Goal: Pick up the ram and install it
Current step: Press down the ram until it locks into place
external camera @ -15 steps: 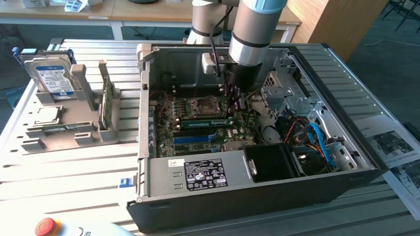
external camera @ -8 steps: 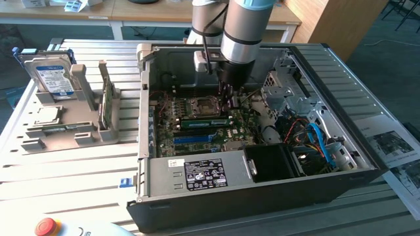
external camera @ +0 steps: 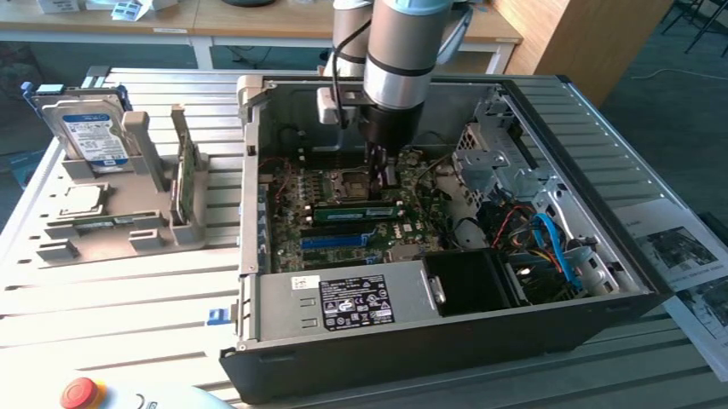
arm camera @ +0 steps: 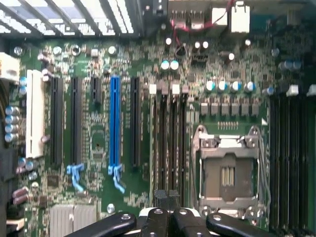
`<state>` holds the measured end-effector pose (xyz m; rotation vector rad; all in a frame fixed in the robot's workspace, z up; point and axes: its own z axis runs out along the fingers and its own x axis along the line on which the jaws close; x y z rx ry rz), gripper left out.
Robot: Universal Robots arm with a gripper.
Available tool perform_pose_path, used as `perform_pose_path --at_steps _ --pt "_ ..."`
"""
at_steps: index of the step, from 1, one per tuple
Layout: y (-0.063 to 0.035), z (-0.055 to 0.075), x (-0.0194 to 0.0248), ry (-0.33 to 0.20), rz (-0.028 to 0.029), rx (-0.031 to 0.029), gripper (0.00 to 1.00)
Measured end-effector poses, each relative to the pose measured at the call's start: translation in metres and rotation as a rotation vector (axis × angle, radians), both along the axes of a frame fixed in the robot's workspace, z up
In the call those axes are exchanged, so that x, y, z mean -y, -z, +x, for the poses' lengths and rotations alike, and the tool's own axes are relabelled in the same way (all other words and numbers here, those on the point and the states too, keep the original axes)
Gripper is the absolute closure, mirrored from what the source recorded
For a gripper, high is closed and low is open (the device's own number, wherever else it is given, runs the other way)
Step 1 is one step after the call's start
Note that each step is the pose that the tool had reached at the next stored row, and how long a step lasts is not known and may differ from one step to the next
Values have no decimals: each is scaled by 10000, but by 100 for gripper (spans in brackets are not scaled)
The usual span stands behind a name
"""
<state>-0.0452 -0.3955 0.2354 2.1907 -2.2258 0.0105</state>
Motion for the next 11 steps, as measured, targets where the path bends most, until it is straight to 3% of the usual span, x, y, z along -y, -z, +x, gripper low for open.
perform_pose_path --at_steps 11 --pt "1 -230 -22 0 -13 26 90"
